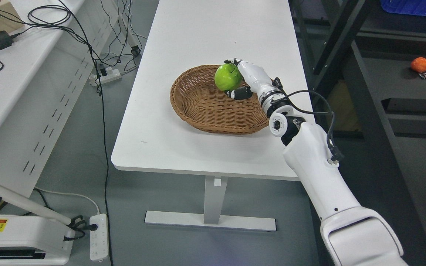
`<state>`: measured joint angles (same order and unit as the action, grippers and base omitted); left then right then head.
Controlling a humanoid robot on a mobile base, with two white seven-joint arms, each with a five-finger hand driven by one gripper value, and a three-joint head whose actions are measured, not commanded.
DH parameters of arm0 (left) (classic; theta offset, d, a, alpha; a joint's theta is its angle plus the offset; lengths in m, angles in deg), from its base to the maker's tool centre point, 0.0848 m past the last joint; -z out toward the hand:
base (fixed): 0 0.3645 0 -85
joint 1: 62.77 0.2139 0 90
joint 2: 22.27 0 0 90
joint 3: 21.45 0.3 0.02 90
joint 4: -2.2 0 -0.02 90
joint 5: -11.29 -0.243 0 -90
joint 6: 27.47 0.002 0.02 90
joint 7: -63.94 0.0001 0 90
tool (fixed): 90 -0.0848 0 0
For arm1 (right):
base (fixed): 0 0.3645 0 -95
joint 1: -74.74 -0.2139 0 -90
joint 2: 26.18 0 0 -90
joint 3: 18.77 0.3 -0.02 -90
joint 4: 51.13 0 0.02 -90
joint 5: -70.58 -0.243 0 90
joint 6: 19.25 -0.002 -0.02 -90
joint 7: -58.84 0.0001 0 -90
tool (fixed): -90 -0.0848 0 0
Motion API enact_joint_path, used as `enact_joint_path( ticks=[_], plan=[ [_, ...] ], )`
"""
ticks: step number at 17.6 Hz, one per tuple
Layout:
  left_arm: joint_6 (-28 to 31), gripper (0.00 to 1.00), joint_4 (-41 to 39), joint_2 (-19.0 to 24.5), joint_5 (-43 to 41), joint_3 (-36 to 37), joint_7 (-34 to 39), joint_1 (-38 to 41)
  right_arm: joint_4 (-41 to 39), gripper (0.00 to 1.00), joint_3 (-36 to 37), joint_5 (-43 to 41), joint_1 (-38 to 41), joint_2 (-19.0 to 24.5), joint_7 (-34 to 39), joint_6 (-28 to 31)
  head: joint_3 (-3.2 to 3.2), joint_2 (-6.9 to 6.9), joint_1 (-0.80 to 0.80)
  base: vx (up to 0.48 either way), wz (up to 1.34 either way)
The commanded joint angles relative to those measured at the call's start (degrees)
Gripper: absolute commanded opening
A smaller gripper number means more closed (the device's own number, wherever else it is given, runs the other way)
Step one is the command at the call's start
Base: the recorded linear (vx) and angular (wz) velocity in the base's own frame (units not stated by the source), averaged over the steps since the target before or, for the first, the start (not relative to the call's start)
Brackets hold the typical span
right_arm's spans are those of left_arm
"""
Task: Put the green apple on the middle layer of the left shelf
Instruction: 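Lift the green apple out of the basket with the right hand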
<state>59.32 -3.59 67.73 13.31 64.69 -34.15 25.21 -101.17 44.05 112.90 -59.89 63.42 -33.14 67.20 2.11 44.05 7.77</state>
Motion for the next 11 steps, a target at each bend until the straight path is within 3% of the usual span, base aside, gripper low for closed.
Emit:
enact_joint_path(
  ticks=[1,3,7,11],
  plan=[
    [0.0,1.0,0.1,1.0,0.0,-0.1,0.0,0.0,-20.3,0.0,8.5,-1.2,6.8,-9.8,-6.7,1.5,0.0,0.0,0.0,0.0,0.0],
    [0.0,1.0,0.0,1.0,0.0,-0.1,0.0,0.0,-25.3,0.0,11.7,-3.5,12.3,-12.3,-7.2,1.4,0.0,0.0,0.0,0.001,0.01],
    [0.0,1.0,0.0,1.0,0.0,-0.1,0.0,0.0,-33.4,0.0,19.8,-6.5,23.7,-12.9,-7.2,1.1,0.0,0.0,0.0,0.0,0.0],
    [0.0,1.0,0.0,1.0,0.0,-0.1,0.0,0.0,-38.1,0.0,21.7,-6.5,30.3,-12.0,-7.3,1.2,0.0,0.0,0.0,-0.005,0.0]
  ],
)
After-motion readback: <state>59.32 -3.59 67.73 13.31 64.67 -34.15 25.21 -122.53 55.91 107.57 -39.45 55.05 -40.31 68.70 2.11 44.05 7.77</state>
